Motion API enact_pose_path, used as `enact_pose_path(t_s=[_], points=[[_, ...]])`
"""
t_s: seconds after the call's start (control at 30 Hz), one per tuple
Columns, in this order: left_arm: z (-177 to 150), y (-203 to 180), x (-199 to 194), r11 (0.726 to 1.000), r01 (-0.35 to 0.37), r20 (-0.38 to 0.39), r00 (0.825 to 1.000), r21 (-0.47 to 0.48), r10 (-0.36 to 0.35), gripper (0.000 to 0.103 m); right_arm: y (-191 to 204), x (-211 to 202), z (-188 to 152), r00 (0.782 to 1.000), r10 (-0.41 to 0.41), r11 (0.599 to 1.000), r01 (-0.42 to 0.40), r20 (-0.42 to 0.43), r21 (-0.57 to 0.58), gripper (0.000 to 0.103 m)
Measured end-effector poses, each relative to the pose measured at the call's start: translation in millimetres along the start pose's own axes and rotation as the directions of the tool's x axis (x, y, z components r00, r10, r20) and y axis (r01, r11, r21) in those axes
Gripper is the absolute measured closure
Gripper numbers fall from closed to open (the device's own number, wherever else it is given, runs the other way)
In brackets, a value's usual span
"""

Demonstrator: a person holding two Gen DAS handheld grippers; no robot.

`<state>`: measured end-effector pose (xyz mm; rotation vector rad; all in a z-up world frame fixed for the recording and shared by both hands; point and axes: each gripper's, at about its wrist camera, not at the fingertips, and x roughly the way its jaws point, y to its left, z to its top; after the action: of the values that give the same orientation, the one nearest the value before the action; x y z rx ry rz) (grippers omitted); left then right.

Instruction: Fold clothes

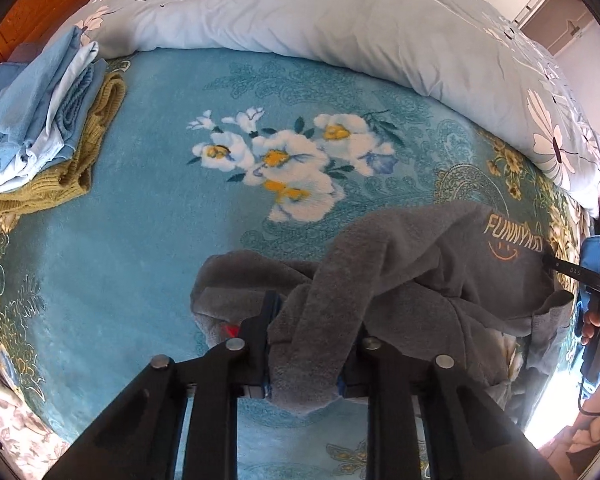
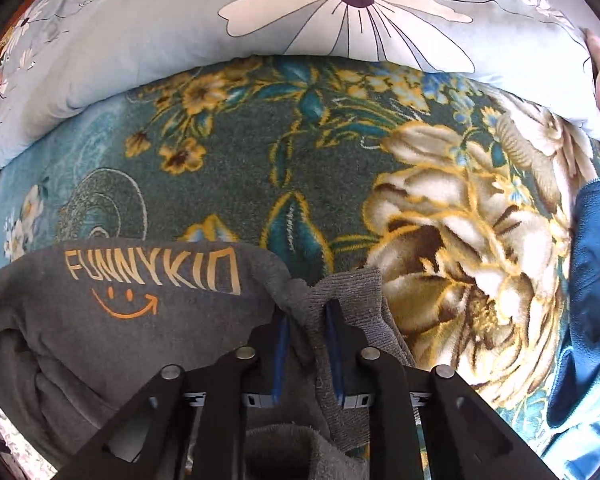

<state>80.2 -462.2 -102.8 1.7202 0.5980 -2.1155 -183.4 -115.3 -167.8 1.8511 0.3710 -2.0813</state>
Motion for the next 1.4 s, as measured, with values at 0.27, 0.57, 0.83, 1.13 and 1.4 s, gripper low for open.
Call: enact_pose_path(t_s=[0.27,0.57,0.83,1.13,1.4], points=[[54,-21,-37,0.995,0.033,0.138,0.989,0.094,-0.046,0.084,-26,-73,14,0.978,-0.041,0.997,0.027,0.206,0.067,0.093],[137,-73,-4,0.975,0.063,0.139,0.986,0.213,-0.094,0.084,-77,-112,107,0.936,-0.183,0.974,0.129,0.302,0.188,0.094],[168,-96,48,0.97,0.03,0.066,0.997,0.239,-0.047,0.077,-80,-51,135,0.96,-0.229,0.964,0.201,0.162,0.172,0.093],[148,-92,43,0.972,0.014,0.065,0.997,0.236,-0.03,0.04,-65,-35,131,0.958,-0.242,0.966,0.222,0.155,0.135,0.084],[84,-50,-10,0.998,-0.004,0.11,0.994,0.061,-0.003,0.027,-44,-77,88,0.951,-0.168,0.985,0.148,0.258,0.093,0.034]])
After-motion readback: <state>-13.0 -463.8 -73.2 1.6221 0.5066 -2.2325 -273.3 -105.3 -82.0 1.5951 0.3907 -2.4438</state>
